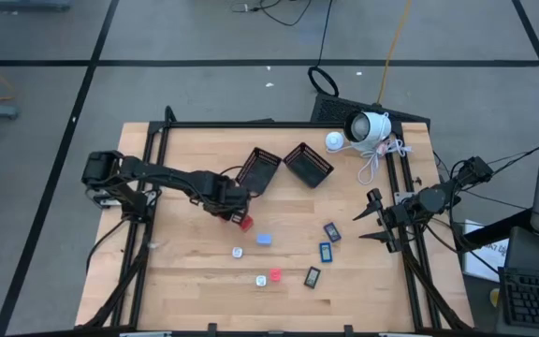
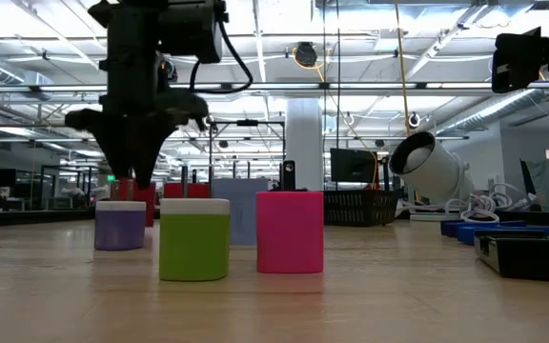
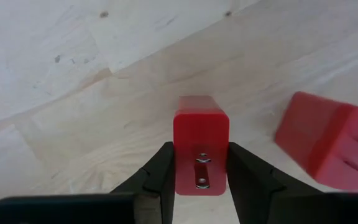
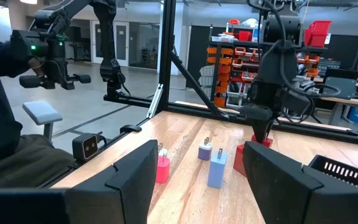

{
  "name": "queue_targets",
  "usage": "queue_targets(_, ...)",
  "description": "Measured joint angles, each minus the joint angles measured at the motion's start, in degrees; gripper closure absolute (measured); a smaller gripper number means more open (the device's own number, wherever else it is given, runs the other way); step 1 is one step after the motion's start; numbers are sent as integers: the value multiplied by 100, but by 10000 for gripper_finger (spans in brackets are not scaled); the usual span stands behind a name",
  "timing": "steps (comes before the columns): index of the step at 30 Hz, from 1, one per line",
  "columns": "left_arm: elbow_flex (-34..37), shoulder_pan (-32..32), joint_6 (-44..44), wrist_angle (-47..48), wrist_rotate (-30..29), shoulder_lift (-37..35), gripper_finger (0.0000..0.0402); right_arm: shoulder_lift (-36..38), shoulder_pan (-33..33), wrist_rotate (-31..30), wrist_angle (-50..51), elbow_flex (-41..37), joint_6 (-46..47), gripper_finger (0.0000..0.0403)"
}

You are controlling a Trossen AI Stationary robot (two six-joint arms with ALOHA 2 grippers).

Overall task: Pick & Place Office items
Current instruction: Put the left red charger adapter into the left black bin

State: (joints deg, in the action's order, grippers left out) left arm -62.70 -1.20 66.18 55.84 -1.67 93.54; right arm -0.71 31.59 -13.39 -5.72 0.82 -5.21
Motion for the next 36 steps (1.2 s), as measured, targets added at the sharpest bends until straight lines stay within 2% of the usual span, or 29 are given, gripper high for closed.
queue_targets(6,-663,94,-444,558,-114,-4,288,0,2,0,0,0,0,179)
queue_targets(13,-1879,389,-1026,1416,-636,-5,288,0,2,0,-2,0,0,179)
queue_targets(19,-2621,837,-1666,1466,-892,-5,288,0,1,0,0,-2,0,179)
queue_targets(28,-2788,1694,-2353,1446,-901,-5,288,0,0,0,0,-1,0,179)
queue_targets(36,-2788,1958,-2640,1439,-887,-5,288,0,2,0,0,-2,0,179)
